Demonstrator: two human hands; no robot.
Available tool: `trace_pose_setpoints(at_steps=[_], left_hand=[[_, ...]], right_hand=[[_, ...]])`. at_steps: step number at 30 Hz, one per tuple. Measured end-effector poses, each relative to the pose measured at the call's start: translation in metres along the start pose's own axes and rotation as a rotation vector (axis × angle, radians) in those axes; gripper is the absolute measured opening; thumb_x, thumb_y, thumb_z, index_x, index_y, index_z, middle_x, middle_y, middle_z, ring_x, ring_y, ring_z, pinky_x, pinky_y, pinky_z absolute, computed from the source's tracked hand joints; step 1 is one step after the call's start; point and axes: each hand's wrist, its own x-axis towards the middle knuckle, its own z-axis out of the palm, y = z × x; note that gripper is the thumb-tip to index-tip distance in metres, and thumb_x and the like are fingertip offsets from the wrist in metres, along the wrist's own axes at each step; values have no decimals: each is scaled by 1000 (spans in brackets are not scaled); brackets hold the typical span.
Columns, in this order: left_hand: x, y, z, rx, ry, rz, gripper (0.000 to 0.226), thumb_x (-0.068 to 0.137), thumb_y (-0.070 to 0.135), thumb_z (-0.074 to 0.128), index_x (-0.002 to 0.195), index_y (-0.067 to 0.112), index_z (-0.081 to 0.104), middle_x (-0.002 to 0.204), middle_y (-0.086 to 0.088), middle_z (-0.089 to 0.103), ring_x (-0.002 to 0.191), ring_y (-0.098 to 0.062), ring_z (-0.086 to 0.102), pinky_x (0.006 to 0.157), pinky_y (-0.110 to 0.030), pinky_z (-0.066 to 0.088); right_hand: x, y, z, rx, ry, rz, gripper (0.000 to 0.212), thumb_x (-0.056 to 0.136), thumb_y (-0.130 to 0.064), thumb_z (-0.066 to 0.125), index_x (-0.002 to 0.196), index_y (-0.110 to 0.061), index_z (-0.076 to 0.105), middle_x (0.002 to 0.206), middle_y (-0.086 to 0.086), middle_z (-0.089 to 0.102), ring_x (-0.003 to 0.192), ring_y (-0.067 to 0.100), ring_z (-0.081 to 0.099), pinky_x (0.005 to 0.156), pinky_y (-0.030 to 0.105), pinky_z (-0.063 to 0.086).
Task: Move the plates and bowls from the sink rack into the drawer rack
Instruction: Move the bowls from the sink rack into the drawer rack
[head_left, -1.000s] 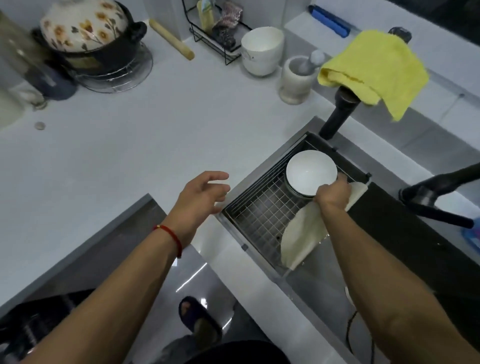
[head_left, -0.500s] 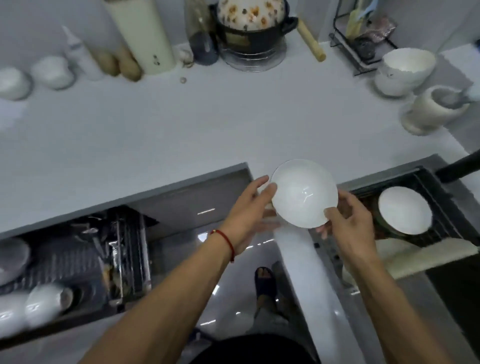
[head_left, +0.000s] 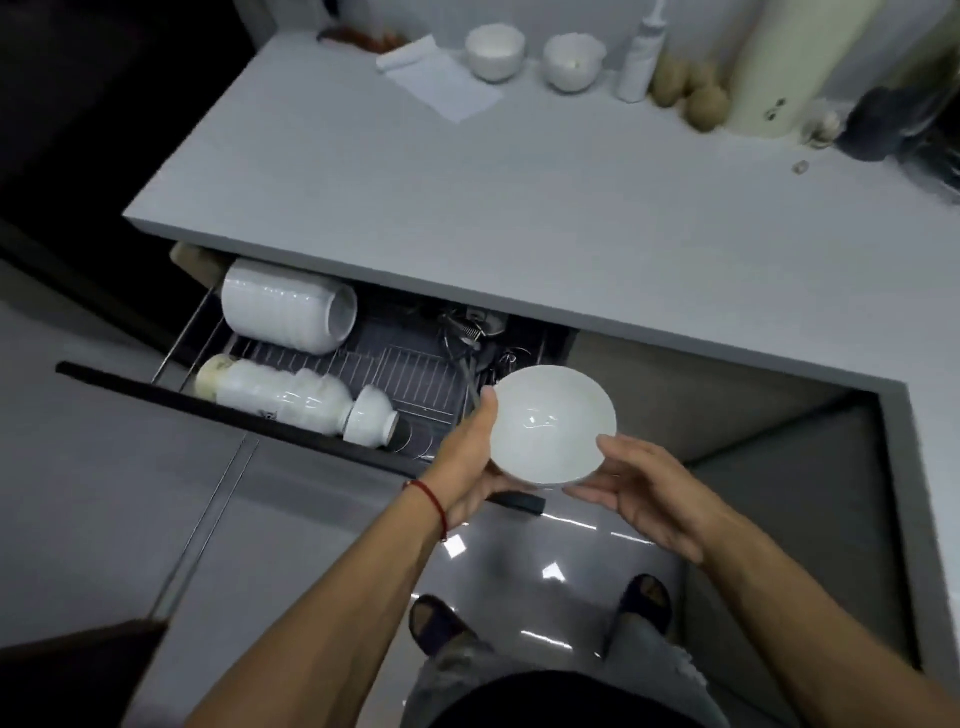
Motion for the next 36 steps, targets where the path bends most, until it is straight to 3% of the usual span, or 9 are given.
trace_pose_setpoints(at_steps=[3,6,9,14,17,20,25,29,36], left_hand=[[2,23,-63,215,73,27,66,89,78,40,124,27,65,118,-8,73,104,-29,72,78,-48,63],[15,47,-126,672,385,200,44,97,59,38,103,29,70,109,-3,73,102,-24,66,90,-38,54],[33,66,-193,1038,642,313,31,95,36,48,100,20,73,104,-13,74,91,-27,61,79,-33,46],[60,68,-261,1499,700,254,48,91,37,39,114,14,74,123,-11,70,124,-33,51,104,-50,38],[78,58,-279,1583,651,144,46,99,39,38,132,23,65,150,-7,52,147,-30,30,117,-57,22],[89,48,-286,1686,634,57,56,99,50,24,142,32,54,160,-3,40,153,-30,20,119,-60,14],[94,40,-285,1687,736,75,57,97,54,26,135,30,60,155,-3,47,148,-31,30,117,-56,23],[94,38,-284,1640,780,144,55,96,52,32,130,25,65,148,-5,54,143,-30,37,111,-52,29],[94,37,-287,1645,782,139,55,95,52,32,131,24,63,147,-5,55,142,-28,40,110,-49,30]], right_hand=[[43,15,48,-36,106,6,65,73,-32,87,125,3,68,121,26,74,115,37,72,94,40,62],[87,14,83,-212,247,23,67,71,-36,86,121,5,68,111,20,78,101,29,78,80,32,64],[145,15,107,-466,398,69,59,74,-37,88,112,3,66,109,16,75,96,31,77,83,41,66],[236,46,138,-635,450,200,59,79,-33,84,124,-1,63,112,10,71,92,26,70,75,38,63],[277,73,146,-723,470,282,67,77,-40,85,128,-2,62,106,13,73,85,28,72,64,33,59],[310,97,152,-823,489,311,76,74,-42,88,129,1,61,124,19,72,108,37,72,87,46,62],[344,123,160,-1003,415,360,87,71,-55,86,136,-2,62,140,17,64,126,30,64,104,41,54],[362,138,166,-1032,424,405,87,70,-57,85,133,-2,63,139,16,64,126,27,64,102,36,54],[381,156,178,-1045,387,450,103,77,-59,77,154,-2,40,160,19,39,148,33,39,114,39,44]])
